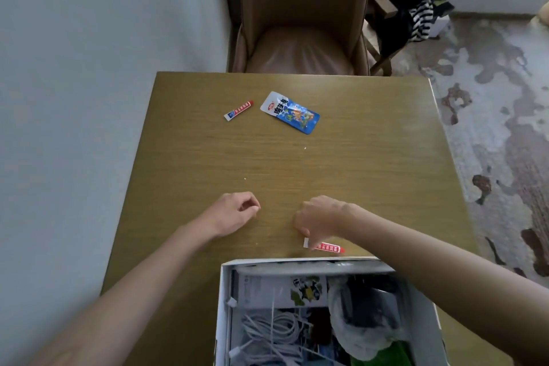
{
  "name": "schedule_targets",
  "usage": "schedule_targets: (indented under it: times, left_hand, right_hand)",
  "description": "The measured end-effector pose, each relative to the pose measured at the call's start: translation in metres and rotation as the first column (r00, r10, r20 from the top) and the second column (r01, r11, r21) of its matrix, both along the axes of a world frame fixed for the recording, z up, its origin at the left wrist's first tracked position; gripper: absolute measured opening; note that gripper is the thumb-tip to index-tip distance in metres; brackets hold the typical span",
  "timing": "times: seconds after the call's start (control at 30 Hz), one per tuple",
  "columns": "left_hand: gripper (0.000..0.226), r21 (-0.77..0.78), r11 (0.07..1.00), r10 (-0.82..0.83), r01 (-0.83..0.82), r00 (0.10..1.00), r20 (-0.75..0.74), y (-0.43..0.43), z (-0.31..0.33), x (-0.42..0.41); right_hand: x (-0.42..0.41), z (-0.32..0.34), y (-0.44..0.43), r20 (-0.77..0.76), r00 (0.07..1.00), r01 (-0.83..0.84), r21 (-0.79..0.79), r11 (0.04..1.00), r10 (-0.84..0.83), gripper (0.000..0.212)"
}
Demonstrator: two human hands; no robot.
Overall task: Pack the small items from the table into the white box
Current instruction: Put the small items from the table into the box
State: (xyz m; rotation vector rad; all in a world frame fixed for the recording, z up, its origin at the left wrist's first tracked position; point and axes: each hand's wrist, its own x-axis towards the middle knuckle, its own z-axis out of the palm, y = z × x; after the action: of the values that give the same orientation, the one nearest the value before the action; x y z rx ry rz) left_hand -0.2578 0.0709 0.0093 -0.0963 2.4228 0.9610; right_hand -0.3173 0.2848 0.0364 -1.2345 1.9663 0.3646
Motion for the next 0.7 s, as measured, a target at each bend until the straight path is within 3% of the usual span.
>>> schedule_targets:
  times: [0.1, 0.3, 0.4, 0.6, 0.7]
  left_hand:
    - [0.014, 0.009, 0.999, 0.045, -0.045, 0.999, -0.003, 0.003, -0.004, -0.003]
    - [0.020, -0.015, 0.980, 0.197, -0.199, 0.976, -0.091, 0.010, 0.003, -0.022]
    - [0.019, -0.034, 0.956, 0.281, -0.291, 0.943, -0.180, 0.011, 0.005, -0.038]
    - [0.029, -0.150, 0.934, 0.272, -0.326, 0.916, -0.294, -0.003, 0.003, -0.095]
    - [0.039, -0.323, 0.890, 0.192, -0.321, 0.908, -0.373, -0.013, 0.001, -0.131]
  right_hand:
    - [-0.011, 0.000, 0.003, -0.088, 0.996, -0.001, -0.074, 0.997, -0.006, 0.019]
    - [-0.038, -0.003, 0.014, -0.156, 0.955, 0.182, -0.367, 0.912, -0.253, 0.022]
    - [-0.048, -0.003, 0.013, -0.181, 0.931, 0.240, -0.353, 0.905, -0.317, 0.036]
    - [-0.064, -0.005, 0.006, -0.121, 0.899, 0.371, -0.297, 0.880, -0.420, 0.019]
    - [-0.076, 0.002, -0.006, -0.033, 0.798, 0.551, -0.366, 0.750, -0.602, 0.020]
